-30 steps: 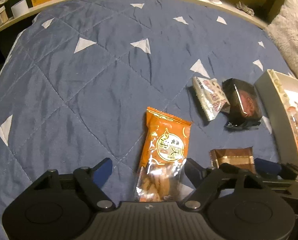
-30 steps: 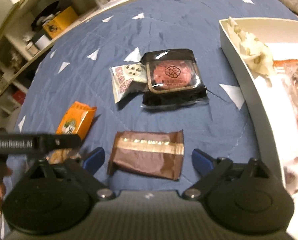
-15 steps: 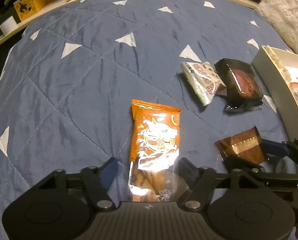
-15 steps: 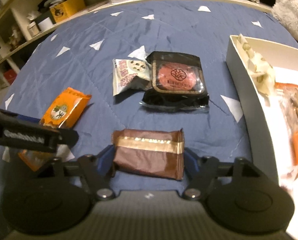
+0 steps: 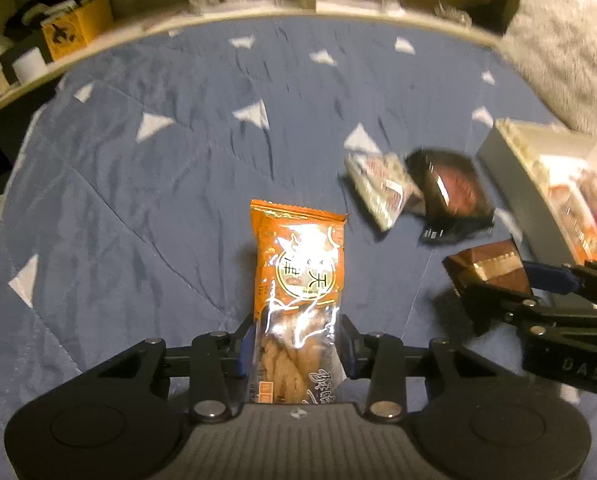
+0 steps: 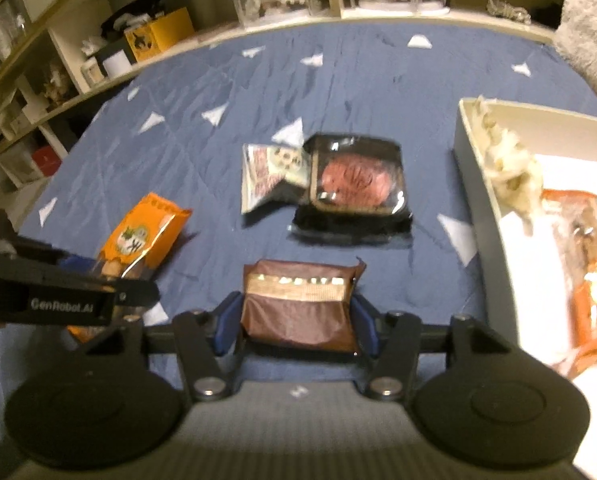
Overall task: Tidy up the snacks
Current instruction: 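Lift both held packets and carry them over the white tray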
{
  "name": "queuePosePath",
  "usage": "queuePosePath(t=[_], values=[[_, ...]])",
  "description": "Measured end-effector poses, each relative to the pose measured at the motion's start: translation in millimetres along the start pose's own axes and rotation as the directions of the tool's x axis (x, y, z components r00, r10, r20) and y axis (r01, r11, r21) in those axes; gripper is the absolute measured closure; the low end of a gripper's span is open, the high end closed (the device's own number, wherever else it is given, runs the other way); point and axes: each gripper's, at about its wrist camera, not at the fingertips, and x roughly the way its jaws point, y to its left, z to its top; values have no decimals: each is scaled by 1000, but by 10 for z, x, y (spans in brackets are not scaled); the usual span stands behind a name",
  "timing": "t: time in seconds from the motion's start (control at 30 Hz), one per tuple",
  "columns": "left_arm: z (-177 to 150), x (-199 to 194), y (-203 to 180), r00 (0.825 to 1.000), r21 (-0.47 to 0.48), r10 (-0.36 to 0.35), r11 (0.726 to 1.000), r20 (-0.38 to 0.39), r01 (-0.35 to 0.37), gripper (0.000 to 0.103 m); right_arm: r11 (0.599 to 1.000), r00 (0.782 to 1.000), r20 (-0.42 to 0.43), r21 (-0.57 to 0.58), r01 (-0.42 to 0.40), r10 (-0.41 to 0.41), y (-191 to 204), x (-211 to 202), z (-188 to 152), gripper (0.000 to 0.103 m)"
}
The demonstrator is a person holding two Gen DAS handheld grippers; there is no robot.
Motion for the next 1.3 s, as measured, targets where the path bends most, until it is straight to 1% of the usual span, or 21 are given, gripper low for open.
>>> queuePosePath(t=[0.13,0.3,0.5,0.67,0.83,0.93,1.1,1.2,1.3], values=[[18,-200,-13,998,-35,1,999,62,1,61,1000,998,60,7,-6,6,-56,-206,72,40],[32,-415,-104,993,-47,-9,999,119,15,61,1000,992,122,10,21,-22,-172,-497,169,39],[41,-656,-260,980,-57,-39,997,197,51,61,999,985,167,8,41,-41,-314,-795,214,39],[62,-779,-468,969,-57,-81,994,234,97,61,997,979,190,-4,79,-77,-510,-1082,207,39],[128,-817,-731,959,-68,-127,987,253,149,61,993,971,209,33,114,-119,-819,-1284,177,39],[178,-811,-915,955,-57,-142,985,260,162,61,989,965,219,67,130,-141,-997,-1372,183,39],[283,-744,-1287,947,-33,-193,977,258,209,61,976,948,241,117,184,-208,-1325,-1528,165,39],[353,-658,-1537,945,-13,-213,975,249,223,61,963,940,236,167,213,-248,-1549,-1562,118,39],[427,-572,-1795,939,5,-243,968,243,249,61,950,930,232,198,241,-284,-1735,-1600,76,39]])
